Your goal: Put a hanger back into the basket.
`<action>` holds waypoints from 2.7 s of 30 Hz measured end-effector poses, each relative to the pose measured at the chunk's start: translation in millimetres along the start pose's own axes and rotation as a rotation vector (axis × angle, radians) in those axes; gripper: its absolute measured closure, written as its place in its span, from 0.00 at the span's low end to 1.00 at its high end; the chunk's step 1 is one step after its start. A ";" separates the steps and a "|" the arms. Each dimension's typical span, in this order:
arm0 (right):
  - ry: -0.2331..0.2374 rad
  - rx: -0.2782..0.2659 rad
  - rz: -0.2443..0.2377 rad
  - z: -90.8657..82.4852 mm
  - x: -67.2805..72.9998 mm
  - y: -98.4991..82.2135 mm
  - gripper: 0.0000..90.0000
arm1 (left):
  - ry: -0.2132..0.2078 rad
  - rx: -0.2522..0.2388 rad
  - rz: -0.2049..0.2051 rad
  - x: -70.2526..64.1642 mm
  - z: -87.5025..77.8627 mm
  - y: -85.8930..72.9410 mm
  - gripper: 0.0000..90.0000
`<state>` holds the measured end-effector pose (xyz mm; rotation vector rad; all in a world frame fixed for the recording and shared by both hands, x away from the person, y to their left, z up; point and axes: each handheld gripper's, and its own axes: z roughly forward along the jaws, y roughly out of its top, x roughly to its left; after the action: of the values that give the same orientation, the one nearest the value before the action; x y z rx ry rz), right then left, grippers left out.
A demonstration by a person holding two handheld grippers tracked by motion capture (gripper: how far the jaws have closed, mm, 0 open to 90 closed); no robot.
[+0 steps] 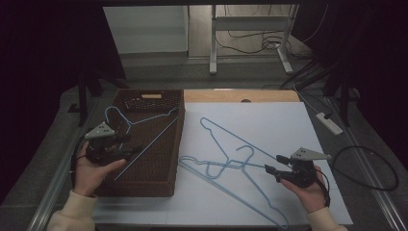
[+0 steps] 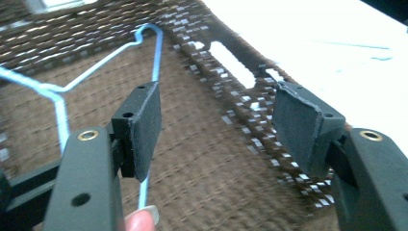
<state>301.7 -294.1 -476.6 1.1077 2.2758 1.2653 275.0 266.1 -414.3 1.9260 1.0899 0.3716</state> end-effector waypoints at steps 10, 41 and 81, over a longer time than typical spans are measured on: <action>-0.003 0.011 -0.010 0.9 0.4 -0.2 0.40 | -0.109 -0.028 0.045 -32.7 9.9 -2.1 0.39; -0.033 0.045 -0.020 -3.5 4.8 2.2 0.39 | -0.145 -0.025 0.071 -56.5 22.7 -10.2 0.39; 0.012 0.360 -0.152 49.2 40.5 21.9 0.36 | -0.171 -0.012 0.059 -63.0 25.6 -15.8 0.38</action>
<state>314.7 -228.3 -482.3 1.0108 2.6087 0.8279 246.0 205.2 -432.4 1.9438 0.9191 0.2407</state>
